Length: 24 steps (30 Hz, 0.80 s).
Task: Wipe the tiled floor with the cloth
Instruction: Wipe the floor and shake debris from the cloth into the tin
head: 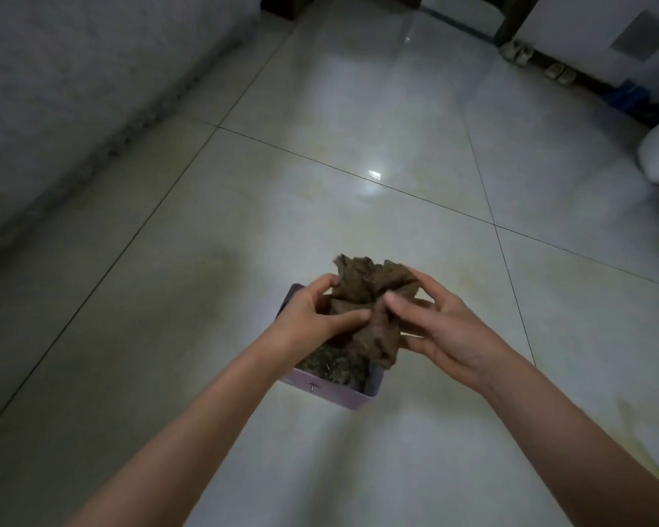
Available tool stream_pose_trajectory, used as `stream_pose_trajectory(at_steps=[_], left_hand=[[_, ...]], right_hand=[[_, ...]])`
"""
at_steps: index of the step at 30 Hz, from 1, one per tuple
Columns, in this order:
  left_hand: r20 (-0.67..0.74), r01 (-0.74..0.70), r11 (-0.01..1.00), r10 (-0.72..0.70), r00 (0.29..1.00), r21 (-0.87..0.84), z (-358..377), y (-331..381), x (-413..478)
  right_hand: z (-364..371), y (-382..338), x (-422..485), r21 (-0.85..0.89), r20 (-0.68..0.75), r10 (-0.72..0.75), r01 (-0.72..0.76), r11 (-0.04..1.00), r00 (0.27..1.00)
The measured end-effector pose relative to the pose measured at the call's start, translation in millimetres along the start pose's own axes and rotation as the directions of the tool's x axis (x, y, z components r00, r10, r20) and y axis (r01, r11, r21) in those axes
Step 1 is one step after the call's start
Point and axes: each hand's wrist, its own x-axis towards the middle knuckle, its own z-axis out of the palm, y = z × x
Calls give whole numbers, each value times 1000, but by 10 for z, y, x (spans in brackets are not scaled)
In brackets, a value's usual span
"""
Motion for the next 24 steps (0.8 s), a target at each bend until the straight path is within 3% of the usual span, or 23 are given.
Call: stream_pose_trajectory(at_steps=[3, 5, 7, 9, 12, 14, 17, 21, 24], left_hand=[[-81, -68, 997, 66, 995, -24, -32, -9, 96], [-74, -75, 997, 74, 995, -15, -55, -23, 111], [-76, -76, 997, 75, 994, -16, -117, -66, 95], [-119, -68, 997, 70, 990, 24, -211, -123, 79], [-271, 6, 996, 19, 962, 92, -349, -240, 98], [-356, 39, 992, 6, 934, 119, -405, -296, 106], [-360, 19, 984, 47, 932, 179, -458, -319, 90], [-307, 15, 942, 94, 947, 336, -437, -302, 40], [-316, 12, 933, 110, 943, 360, -421, -270, 0]], right_hand=[[31, 38, 10, 12, -80, 78, -78, 997, 994], [42, 113, 42, -25, -219, 66, -74, 997, 974], [30, 131, 48, -84, -373, -68, 39, 996, 926], [8, 46, -4, -182, -430, -275, 216, 959, 860], [48, -63, -41, -325, -293, -538, 447, 833, 790], [145, -36, -28, -460, -148, -593, 476, 750, 791], [170, -28, -30, -664, -107, -735, 502, 554, 670], [120, 12, -51, -789, -52, -749, 432, 436, 661], [191, 94, -73, -798, -26, -752, 440, 412, 658]])
